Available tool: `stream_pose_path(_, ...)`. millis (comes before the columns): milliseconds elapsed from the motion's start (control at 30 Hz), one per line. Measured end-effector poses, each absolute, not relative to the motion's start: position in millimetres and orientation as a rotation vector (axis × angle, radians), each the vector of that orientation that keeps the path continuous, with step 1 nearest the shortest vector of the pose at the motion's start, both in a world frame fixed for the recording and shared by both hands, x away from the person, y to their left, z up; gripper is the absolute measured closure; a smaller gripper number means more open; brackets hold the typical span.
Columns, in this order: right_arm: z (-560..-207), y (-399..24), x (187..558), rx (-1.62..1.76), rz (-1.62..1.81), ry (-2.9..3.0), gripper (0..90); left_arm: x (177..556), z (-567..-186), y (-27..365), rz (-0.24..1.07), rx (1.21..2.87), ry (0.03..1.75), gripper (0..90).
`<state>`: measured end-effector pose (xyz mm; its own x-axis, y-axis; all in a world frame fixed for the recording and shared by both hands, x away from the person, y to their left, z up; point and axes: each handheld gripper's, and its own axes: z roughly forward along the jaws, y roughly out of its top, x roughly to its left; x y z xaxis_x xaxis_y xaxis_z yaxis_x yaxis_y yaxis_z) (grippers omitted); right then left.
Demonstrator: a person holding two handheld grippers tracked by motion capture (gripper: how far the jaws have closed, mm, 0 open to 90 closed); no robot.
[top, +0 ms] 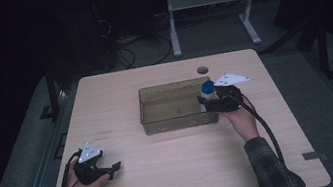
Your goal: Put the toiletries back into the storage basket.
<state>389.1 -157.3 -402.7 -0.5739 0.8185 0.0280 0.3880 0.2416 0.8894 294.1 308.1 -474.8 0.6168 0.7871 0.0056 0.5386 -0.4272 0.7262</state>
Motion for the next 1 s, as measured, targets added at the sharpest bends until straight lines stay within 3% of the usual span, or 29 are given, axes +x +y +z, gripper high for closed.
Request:
stream_pose_path(167,-400,-158,390,1.133,1.315,2.073,13.1,294,-475,308,0.453,2.137,1.037,13.1)
stream_pose_path(400,-400,-162,388,1.164,1.338,2.076,2.7,295,-475,307,0.455,2.136,1.039,13.1)
stream_pose_path(1000,-397,-182,372,1.208,1.404,2.083,0.5,295,-475,307,0.455,2.137,1.039,13.1)
